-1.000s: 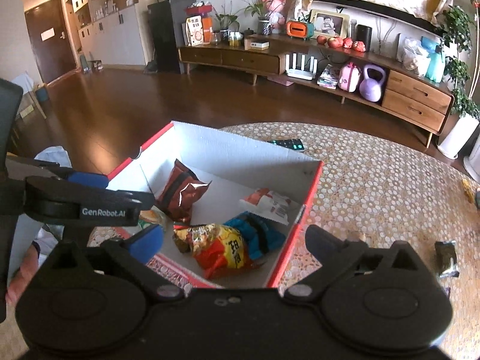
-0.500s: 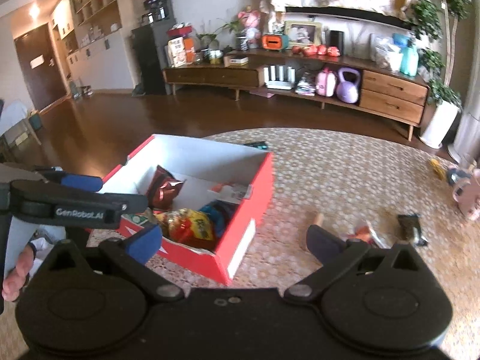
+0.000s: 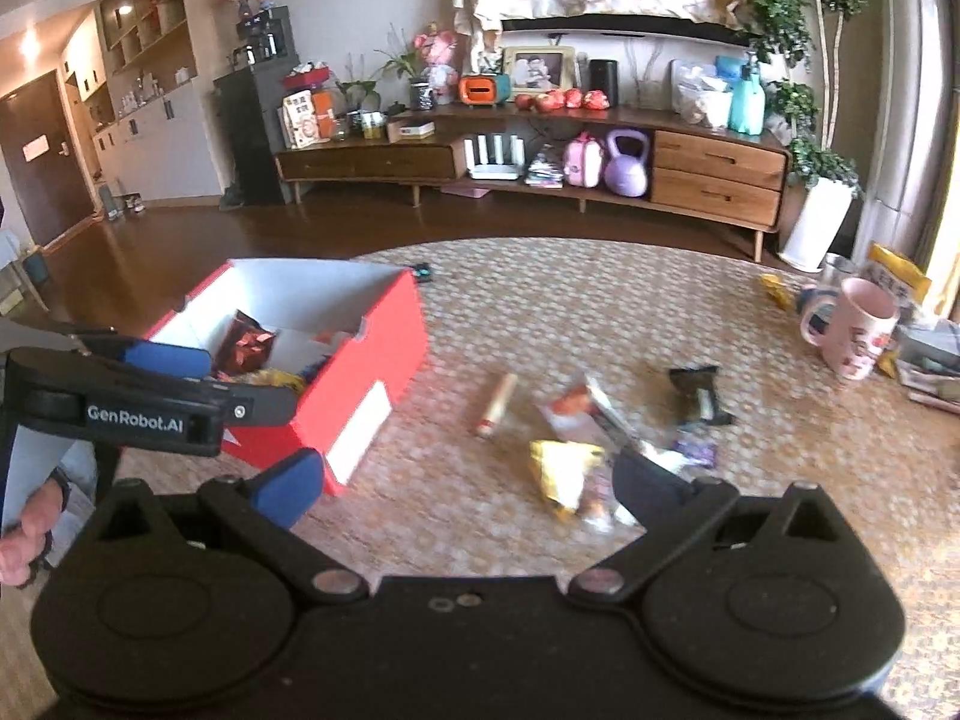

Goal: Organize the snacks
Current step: 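Withdraw both tools from the box toward the remaining snacks, then grasp the yellow M&M's bag with the left tool while the right grasps the white bag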

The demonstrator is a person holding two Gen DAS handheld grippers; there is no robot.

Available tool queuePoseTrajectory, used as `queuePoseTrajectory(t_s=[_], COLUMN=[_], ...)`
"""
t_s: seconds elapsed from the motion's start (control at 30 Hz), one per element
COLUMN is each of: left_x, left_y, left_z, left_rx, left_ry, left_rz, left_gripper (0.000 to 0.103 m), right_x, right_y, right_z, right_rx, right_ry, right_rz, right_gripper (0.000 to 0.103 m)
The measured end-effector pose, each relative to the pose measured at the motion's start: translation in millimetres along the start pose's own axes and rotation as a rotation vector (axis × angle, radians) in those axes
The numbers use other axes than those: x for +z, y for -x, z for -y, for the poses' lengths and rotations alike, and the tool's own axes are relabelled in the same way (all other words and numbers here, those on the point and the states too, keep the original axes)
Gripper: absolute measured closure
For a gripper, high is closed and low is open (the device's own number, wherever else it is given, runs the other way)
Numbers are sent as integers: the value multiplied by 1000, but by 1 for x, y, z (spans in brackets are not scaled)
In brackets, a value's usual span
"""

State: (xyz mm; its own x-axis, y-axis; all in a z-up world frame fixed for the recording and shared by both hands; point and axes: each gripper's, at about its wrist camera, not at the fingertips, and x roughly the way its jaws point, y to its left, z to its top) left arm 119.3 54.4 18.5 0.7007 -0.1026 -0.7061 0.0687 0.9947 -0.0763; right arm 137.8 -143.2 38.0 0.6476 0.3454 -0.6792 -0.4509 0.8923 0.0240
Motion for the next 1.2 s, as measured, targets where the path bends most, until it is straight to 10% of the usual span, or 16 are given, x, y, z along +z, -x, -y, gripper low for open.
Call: queuePoseTrajectory(t_s=[0.1, 1.2], left_x=[-3, -11], left_y=[-8, -161], left_z=[13, 86], left_rx=[-12, 25], left_ry=[0, 1], left_rz=[14, -128], left_gripper=[0, 0], right_x=[-8, 13], right_y=[6, -114], right_z=[21, 135], right_rx=[-19, -56], right_ry=[-25, -119], right_rz=[-2, -172], right_gripper=[0, 11])
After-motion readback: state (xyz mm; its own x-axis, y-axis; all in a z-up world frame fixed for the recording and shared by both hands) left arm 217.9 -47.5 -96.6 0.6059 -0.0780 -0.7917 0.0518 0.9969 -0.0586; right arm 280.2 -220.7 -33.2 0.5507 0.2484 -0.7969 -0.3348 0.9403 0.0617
